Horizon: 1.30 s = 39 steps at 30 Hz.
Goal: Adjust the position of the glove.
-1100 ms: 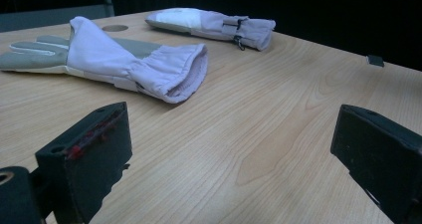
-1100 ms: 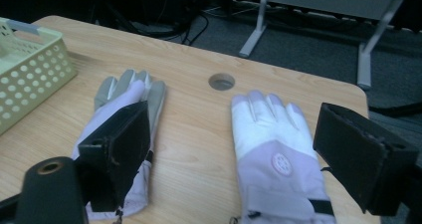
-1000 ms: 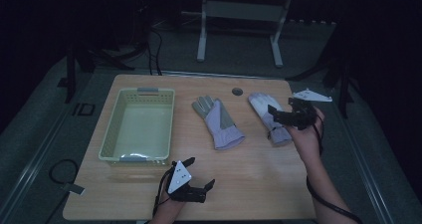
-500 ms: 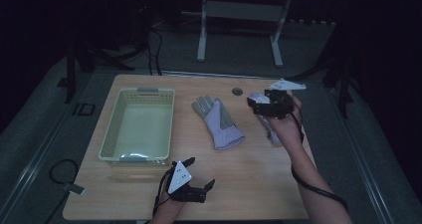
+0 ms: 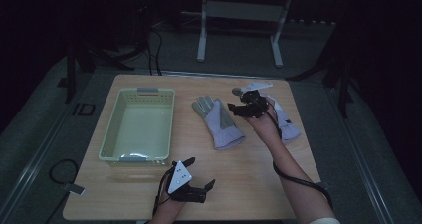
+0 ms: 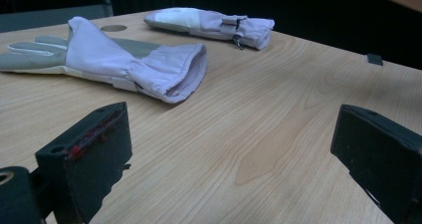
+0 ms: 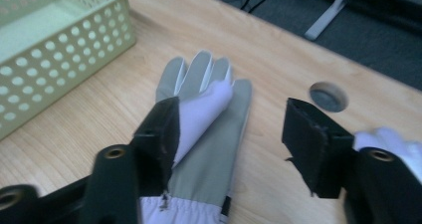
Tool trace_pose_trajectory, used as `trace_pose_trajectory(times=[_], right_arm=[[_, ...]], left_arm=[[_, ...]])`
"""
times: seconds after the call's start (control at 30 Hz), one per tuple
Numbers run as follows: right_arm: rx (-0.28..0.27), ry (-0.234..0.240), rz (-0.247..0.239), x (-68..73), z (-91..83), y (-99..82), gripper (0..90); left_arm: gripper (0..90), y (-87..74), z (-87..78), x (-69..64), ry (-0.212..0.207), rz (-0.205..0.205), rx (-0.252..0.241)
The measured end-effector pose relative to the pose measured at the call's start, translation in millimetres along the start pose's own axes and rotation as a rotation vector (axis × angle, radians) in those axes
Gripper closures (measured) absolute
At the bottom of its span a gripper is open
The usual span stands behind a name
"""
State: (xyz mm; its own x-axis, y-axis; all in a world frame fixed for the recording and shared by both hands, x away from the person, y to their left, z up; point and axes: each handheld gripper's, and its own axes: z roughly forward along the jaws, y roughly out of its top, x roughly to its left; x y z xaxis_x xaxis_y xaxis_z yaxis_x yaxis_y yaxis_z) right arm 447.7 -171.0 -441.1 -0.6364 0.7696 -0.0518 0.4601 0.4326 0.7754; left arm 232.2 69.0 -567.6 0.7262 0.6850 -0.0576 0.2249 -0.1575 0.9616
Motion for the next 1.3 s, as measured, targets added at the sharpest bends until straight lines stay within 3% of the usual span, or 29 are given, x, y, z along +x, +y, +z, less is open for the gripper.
trace_pose_trajectory(times=[0.4, 0.57, 0.83, 1.03, 1.3], right_arm=[[0.119, 0.002, -0.027, 2.6, 55.8, -25.8, 46.2], [0.157, 0.01, -0.016, 2.1, 71.4, -34.5, 46.3], [0.216, 0.023, -0.038, 2.7, 92.1, -46.7, 45.2], [0.21, 0.101, 0.053, -4.8, 96.3, -54.9, 56.1], [0.215, 0.101, 0.076, 0.1, 95.6, -54.2, 73.2]], left_arm=[[2.5, -0.1, -0.2, 0.4, -0.005, -0.004, -0.002], [2.5, -0.1, -0.1, 0.5, -0.005, -0.007, -0.003], [2.5, -0.2, -0.4, 0.0, -0.006, -0.002, -0.001], [2.5, -0.3, -0.6, -0.2, -0.005, -0.001, -0.002], [2.5, -0.2, -0.4, 0.2, -0.003, -0.006, -0.001]])
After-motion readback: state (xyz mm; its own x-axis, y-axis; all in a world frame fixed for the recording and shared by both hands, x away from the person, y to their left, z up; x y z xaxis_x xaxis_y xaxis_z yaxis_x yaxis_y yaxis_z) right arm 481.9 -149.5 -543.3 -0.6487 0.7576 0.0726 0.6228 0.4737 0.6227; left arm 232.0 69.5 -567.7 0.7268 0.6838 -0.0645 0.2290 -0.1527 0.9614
